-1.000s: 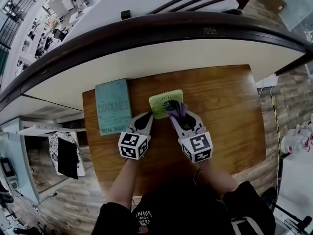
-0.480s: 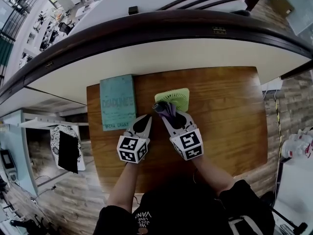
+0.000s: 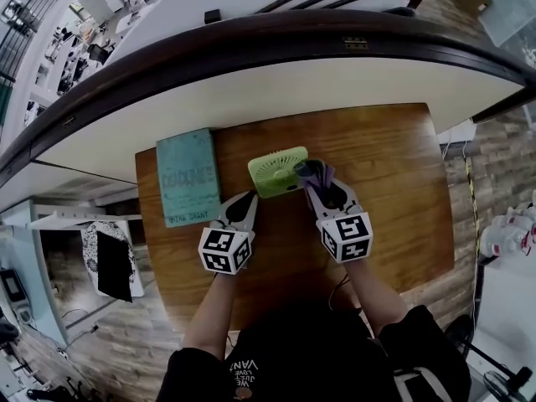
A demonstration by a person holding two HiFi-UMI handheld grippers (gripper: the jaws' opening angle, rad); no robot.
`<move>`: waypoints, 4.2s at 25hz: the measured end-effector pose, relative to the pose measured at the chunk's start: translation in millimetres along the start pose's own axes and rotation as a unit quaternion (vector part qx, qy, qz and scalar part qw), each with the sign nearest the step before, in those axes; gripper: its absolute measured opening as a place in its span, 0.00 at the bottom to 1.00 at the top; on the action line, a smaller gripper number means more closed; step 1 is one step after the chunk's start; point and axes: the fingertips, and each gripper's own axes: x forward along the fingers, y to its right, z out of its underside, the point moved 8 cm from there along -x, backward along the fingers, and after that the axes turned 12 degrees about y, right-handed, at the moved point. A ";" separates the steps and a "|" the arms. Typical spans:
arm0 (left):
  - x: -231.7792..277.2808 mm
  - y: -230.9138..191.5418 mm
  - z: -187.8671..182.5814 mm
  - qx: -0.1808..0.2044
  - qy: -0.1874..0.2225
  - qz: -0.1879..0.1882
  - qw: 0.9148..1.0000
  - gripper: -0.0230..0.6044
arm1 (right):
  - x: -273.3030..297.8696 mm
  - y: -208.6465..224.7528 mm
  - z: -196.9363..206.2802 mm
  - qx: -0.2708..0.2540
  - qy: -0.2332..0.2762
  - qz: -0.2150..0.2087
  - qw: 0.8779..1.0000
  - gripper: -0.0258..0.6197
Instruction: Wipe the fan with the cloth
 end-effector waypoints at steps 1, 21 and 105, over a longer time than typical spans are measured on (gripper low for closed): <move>1.2 0.9 -0.2 0.000 -0.001 0.002 1.000 0.07 | -1.7 5.7 0.8 0.001 -0.001 0.010 1.000 0.22; -40.7 -1.1 0.9 -0.007 0.006 -0.018 1.000 0.06 | 8.7 -85.2 26.6 0.012 -0.052 -0.095 0.994 0.22; -233.3 68.2 -21.2 0.038 0.075 0.155 0.984 0.05 | -225.5 -204.4 -6.6 0.038 0.090 0.149 0.984 0.22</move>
